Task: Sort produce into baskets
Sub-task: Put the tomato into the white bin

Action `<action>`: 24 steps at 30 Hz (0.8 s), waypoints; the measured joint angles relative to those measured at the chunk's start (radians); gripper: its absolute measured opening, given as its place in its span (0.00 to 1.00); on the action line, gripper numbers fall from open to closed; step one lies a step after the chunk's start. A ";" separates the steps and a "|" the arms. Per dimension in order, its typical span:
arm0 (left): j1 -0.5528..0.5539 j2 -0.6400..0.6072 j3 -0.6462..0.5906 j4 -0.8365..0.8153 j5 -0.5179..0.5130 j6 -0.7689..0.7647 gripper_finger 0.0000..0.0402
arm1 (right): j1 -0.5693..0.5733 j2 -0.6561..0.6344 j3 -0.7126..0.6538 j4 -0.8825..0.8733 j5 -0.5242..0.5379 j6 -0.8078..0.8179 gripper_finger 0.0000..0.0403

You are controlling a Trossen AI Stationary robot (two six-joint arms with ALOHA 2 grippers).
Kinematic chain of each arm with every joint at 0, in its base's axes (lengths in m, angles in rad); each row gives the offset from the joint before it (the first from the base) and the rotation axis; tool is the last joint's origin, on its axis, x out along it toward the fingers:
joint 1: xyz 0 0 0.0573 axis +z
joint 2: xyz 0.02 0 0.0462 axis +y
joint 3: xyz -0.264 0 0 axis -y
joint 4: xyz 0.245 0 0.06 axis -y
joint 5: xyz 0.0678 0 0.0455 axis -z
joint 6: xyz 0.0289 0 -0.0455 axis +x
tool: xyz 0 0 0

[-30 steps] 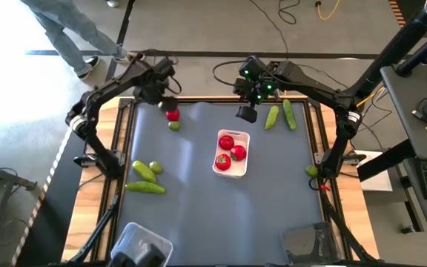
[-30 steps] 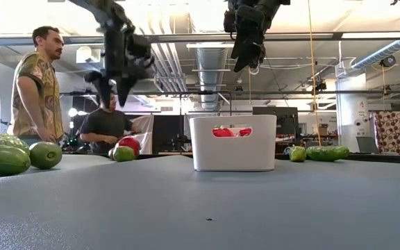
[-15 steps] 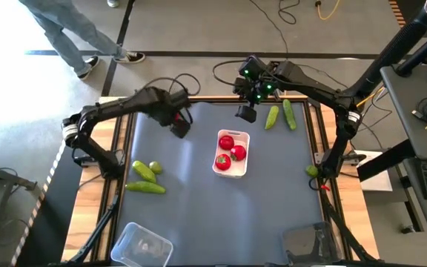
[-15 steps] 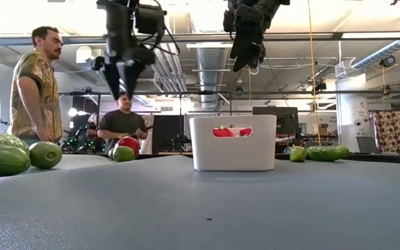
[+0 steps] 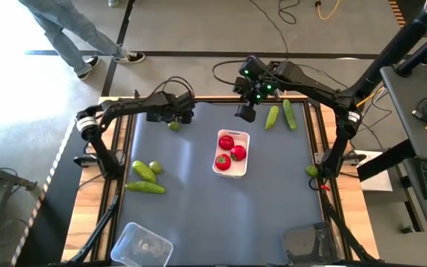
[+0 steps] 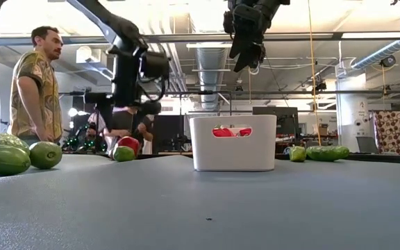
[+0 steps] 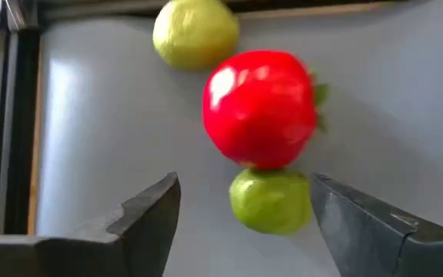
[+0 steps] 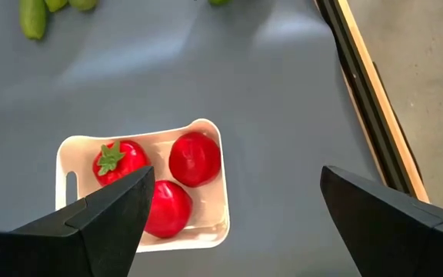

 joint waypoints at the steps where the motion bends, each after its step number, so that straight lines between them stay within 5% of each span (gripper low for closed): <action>1: 0.012 0.010 0.001 0.002 0.011 0.004 0.70 | 0.001 0.000 0.000 -0.001 0.000 0.004 0.90; 10: 0.067 0.081 0.103 0.015 0.049 0.070 0.83 | 0.026 0.000 0.000 -0.004 -0.002 0.013 0.90; 24: 0.157 0.172 0.098 0.047 0.154 0.090 0.83 | 0.060 0.000 0.000 -0.045 -0.003 -0.004 0.90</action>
